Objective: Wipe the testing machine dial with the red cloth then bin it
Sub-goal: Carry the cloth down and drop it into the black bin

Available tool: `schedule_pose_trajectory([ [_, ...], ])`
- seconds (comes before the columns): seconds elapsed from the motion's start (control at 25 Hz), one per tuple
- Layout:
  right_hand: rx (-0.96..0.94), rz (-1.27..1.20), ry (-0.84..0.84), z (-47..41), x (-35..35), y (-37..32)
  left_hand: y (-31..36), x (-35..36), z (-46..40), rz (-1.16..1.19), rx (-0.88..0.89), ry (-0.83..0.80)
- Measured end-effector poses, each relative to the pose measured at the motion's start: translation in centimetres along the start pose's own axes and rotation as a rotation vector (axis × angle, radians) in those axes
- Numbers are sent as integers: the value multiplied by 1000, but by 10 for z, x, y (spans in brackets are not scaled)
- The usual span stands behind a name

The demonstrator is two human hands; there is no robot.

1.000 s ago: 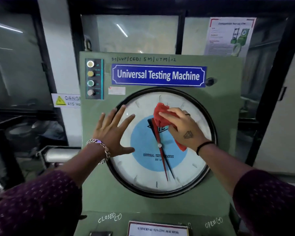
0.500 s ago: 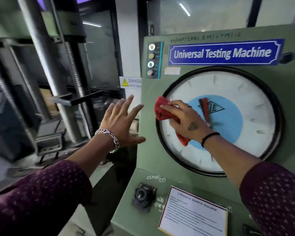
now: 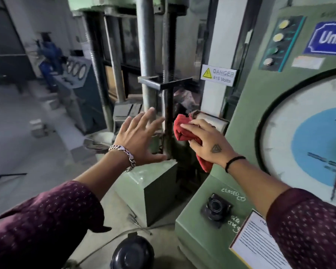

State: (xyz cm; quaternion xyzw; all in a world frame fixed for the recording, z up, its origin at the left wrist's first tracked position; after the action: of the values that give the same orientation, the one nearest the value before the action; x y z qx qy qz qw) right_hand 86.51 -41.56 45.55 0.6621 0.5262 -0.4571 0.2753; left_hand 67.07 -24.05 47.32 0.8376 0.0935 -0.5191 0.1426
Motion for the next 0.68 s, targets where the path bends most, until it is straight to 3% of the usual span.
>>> schedule_pose_trajectory([
  [0.28, 9, -141, -180, -31, 129, -71, -118, 51, 67, 43, -130, -127],
  [0.68, 56, -259, -409, 2, 302, -140, -222, 160, 186, 174, -322, -369],
])
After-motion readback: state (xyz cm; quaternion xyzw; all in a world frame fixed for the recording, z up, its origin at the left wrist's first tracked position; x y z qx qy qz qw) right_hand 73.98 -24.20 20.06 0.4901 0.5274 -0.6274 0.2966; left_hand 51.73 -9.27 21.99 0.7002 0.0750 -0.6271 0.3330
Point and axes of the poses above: each hand's wrist, its own z-axis away from the middle knuckle, its own x-axis out of the palm, y = z × x, the point moved 2 cm from there along -z, towards the middle knuckle, and after that the axes turned 11 degrees about z, right-handed, at the moved point
